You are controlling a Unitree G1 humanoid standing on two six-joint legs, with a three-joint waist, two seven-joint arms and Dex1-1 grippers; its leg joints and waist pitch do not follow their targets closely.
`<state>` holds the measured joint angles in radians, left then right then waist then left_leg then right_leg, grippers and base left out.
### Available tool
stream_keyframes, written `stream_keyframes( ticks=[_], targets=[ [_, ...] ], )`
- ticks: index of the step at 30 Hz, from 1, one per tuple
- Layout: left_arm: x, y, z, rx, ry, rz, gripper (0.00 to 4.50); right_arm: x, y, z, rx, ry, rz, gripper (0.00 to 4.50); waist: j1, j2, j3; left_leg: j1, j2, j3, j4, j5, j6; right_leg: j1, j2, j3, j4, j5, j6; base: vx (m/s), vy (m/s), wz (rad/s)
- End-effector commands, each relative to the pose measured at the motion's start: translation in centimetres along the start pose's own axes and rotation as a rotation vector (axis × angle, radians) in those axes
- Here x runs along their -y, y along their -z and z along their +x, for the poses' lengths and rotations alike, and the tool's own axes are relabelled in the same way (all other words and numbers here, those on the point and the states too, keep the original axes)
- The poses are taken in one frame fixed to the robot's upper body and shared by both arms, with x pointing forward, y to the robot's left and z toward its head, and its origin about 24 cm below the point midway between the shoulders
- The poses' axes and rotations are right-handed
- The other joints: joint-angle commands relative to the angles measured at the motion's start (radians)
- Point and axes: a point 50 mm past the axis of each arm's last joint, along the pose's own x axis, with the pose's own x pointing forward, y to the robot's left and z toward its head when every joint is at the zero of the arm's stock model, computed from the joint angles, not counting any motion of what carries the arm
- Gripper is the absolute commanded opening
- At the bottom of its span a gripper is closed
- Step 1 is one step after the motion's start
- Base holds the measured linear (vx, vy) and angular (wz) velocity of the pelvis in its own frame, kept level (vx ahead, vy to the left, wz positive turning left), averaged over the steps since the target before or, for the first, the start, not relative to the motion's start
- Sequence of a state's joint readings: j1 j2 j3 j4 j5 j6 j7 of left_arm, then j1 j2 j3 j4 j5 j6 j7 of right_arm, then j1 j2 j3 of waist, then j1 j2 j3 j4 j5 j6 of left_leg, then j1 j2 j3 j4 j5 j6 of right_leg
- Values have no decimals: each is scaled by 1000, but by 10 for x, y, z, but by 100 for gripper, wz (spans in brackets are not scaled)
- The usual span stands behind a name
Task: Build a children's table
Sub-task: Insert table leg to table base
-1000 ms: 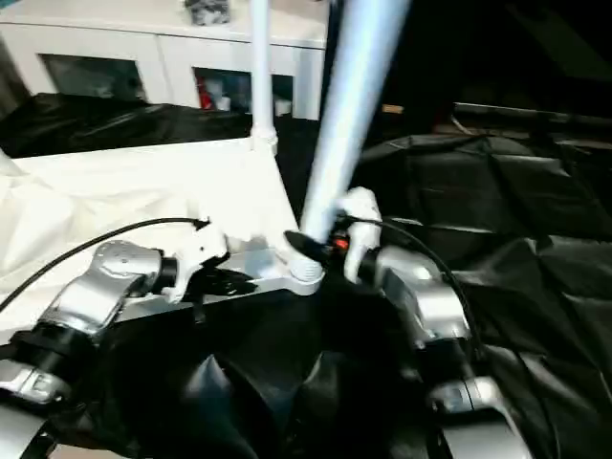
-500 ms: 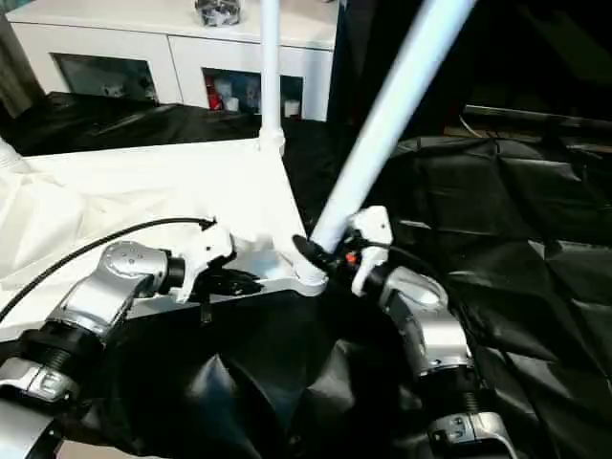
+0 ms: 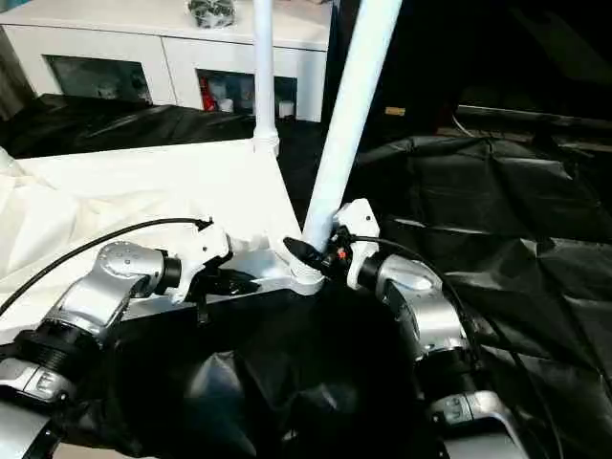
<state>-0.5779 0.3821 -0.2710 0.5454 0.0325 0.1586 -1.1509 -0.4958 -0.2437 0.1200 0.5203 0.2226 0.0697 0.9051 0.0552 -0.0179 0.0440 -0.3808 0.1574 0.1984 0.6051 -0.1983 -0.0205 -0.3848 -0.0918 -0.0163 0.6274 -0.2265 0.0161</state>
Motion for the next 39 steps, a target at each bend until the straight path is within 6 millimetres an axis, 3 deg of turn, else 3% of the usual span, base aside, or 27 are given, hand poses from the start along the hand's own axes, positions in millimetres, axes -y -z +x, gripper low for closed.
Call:
stream_keyframes(
  ticks=[1,15,20,22,25,28,30,33,37,39],
  targets=[
    [3,-3,1,52,31,13,0,-17,34,3,-138,-118,74,189,5,-9,-52,18,72,-29,-81,-155,65,30,-63,31,-70,-40,-286,0,0,0],
    [8,-12,-12,82,252,86,0,-30,42,-7,-217,-397,41,189,14,-14,-52,25,79,-28,-88,-180,55,27,-62,27,-66,-24,-308,0,0,0],
    [3,-13,-13,76,216,90,0,-30,42,-6,-208,-407,41,189,14,-12,-52,25,78,-28,-89,-188,47,26,-62,27,-66,-20,-312,0,0,0],
    [0,-13,-11,73,168,85,0,-28,43,-4,-204,-370,42,189,14,-13,-51,25,79,-29,-90,-208,39,25,-64,28,-69,-39,-311,0,0,0],
    [-6,-16,-6,83,78,72,0,-20,42,1,-172,-248,68,189,10,-9,-44,28,80,-32,-99,-285,7,20,-67,32,-80,-146,-299,0,0,0],
    [-12,-19,-1,65,-12,46,0,-10,43,8,-160,-93,83,189,1,-10,-39,30,79,-42,-106,-375,-50,15,-72,33,-93,-317,-252,0,0,0],
    [-15,-28,8,75,-93,12,0,-2,48,15,-195,68,105,189,0,-8,-40,33,78,-45,-109,-397,-66,10,-71,33,-99,-365,-223,0,0,0],
    [-20,-39,20,62,-203,-34,0,2,51,25,-207,207,176,189,-8,-7,-40,32,76,-48,-111,-410,-78,7,-70,33,-102,-379,-208,0,0,0],
    [-22,-52,36,68,-312,-106,0,2,52,36,-224,310,233,189,-7,0,-44,33,74,-41,-110,-363,-65,8,-64,32,-101,-279,-222,0,0,0],
    [-19,-60,48,82,-343,-127,0,0,51,45,-223,355,266,189,-6,-3,-47,31,73,-38,-107,-335,-52,14,-63,31,-98,-219,-238,0,0,0]
  ],
)
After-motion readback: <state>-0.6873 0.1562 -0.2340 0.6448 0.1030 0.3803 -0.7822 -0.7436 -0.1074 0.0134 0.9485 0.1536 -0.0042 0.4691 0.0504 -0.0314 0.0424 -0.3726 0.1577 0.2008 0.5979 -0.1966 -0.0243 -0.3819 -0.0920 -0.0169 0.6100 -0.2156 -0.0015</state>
